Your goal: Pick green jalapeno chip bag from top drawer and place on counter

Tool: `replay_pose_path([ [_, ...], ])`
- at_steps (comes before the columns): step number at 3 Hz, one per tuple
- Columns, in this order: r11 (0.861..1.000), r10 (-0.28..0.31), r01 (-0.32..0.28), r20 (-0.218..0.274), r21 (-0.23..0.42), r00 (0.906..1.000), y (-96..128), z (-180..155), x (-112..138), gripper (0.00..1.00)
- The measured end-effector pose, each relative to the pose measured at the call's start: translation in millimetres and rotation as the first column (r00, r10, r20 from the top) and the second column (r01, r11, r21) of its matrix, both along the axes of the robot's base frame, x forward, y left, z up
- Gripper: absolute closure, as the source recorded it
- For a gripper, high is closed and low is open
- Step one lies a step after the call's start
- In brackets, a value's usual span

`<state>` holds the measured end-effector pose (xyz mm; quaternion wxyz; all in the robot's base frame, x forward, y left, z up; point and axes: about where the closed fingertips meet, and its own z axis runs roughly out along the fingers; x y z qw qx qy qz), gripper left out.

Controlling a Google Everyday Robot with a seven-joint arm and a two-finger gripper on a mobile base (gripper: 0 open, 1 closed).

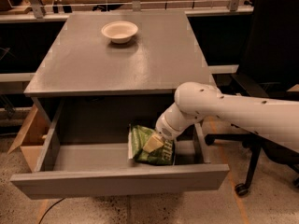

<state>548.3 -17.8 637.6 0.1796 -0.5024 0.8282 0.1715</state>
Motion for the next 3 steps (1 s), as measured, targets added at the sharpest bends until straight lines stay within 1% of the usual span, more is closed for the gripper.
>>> replay_pose_path([
  [1, 0.998, -0.052, 0.051, 0.047, 0.035, 0.9975, -22.4, 20.4, -8.4, 0.72],
  [2, 0.987, -0.105, 0.090, 0.117, 0.130, 0.9875, -43.3, 48.7, -20.0, 0.96],
  [3, 0.968, -0.139, 0.092, 0.193, 0.233, 0.9714, -69.9, 82.7, -25.9, 1.00],
])
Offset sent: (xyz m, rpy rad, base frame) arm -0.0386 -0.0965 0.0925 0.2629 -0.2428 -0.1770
